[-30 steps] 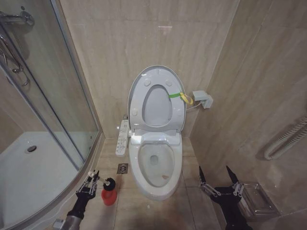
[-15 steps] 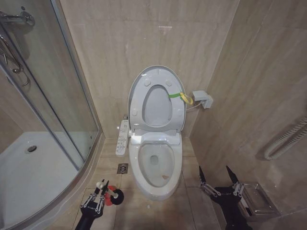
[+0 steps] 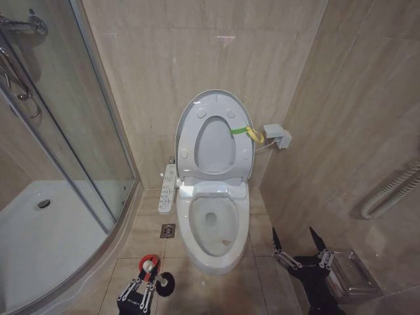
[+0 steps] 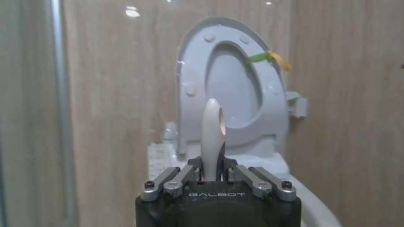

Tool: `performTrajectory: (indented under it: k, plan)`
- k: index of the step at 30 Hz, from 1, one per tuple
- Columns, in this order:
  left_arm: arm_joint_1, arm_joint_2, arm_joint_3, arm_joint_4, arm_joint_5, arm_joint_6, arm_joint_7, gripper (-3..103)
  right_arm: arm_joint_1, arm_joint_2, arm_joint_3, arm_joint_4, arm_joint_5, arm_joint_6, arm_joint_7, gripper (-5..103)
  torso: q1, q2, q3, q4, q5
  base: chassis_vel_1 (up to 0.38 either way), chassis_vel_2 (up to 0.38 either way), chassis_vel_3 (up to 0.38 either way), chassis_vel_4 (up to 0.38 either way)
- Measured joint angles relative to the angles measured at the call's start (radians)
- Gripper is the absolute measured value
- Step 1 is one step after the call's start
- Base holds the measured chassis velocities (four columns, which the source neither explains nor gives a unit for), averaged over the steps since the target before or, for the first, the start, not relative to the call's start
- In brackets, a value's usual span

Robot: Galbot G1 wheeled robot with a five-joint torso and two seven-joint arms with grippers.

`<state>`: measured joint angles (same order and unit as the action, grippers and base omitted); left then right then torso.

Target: Open the toilet lid, clean the toilet bowl with a toilet brush, close the toilet lid, and flush.

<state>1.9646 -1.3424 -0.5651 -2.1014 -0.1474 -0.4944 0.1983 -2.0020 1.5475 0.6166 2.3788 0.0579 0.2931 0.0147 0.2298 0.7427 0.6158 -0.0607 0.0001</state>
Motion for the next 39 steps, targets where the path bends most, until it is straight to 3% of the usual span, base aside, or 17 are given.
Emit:
performTrajectory:
  k: [3,11,19,28,32,39]
  plan:
    - [-0.01,-0.01,-0.065,-0.016,-0.004,0.008,-0.03,20,0.0,0.0,0.0,0.0,0.0,0.0,0.0,100,0.0,0.0,0.0,0.0,0.0,0.0,0.0,0.0,0.0]
    - [-0.024,0.035,-0.189,-0.074,-0.099,0.047,-0.018,20,0.0,0.0,0.0,0.0,0.0,0.0,0.0,100,0.0,0.0,0.0,-0.0001,-0.0003,0.0,0.0,0.0,0.0]
    - [-0.032,0.088,-0.205,-0.189,-0.126,0.103,0.024,20,0.0,0.0,0.0,0.0,0.0,0.0,0.0,100,0.0,0.0,0.0,0.0,-0.0002,0.0,0.0,0.0,0.0]
    - [-0.154,0.2,-0.24,-0.207,-0.258,0.16,0.181,20,0.0,0.0,0.0,0.0,0.0,0.0,0.0,100,0.0,0.0,0.0,0.0,-0.0002,0.0,0.0,0.0,0.0]
    - [-0.25,0.334,-0.262,-0.152,-0.362,0.194,0.287,20,0.0,0.0,0.0,0.0,0.0,0.0,0.0,100,0.0,0.0,0.0,-0.0004,-0.0003,0.0,0.0,0.0,0.0]
    - [-0.353,0.447,-0.23,-0.05,-0.469,0.184,0.369,20,0.0,0.0,0.0,0.0,0.0,0.0,0.0,100,0.0,0.0,0.0,-0.0003,-0.0002,0.0,0.0,0.0,0.0]
